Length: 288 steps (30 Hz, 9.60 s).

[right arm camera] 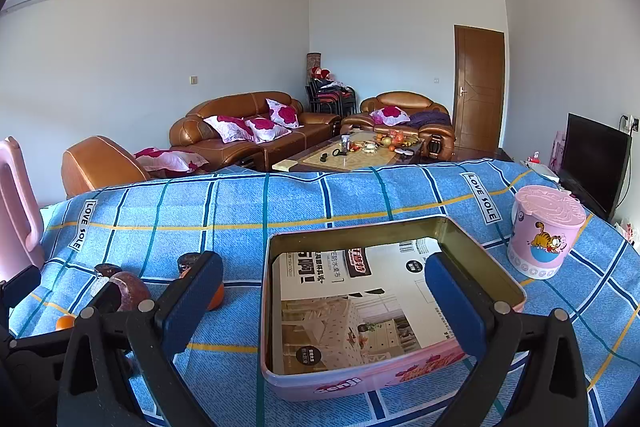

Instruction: Organize fruits

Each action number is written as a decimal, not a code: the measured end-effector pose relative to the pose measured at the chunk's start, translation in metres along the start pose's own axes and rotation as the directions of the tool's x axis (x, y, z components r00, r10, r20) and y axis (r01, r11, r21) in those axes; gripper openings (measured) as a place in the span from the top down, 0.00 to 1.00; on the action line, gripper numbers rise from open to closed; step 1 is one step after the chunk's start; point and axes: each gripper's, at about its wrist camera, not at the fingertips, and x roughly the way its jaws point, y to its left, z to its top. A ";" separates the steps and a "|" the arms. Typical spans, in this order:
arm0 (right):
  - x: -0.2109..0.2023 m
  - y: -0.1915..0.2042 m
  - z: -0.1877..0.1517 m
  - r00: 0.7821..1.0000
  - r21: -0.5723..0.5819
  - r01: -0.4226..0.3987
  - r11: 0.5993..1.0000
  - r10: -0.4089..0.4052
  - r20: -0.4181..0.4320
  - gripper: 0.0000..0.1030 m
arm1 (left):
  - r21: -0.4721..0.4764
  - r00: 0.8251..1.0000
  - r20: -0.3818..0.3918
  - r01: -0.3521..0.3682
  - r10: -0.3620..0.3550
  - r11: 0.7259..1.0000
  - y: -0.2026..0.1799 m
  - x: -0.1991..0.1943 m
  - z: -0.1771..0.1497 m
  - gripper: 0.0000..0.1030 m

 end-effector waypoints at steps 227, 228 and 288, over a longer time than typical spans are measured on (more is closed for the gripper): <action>0.006 -0.008 -0.013 0.995 -0.073 -0.054 0.996 0.048 -0.083 0.28 | 0.037 0.994 -0.022 0.109 -0.108 0.993 0.006 0.007 0.001 0.00; 0.006 -0.004 -0.013 0.995 -0.080 -0.057 0.995 0.050 -0.083 0.28 | 0.035 0.994 -0.022 0.106 -0.105 0.994 0.009 0.007 0.001 0.00; 0.028 0.060 -0.020 0.897 -0.099 -0.376 0.921 0.335 -0.290 0.67 | 0.143 0.922 -0.228 0.350 -0.313 0.926 0.045 0.026 -0.003 0.30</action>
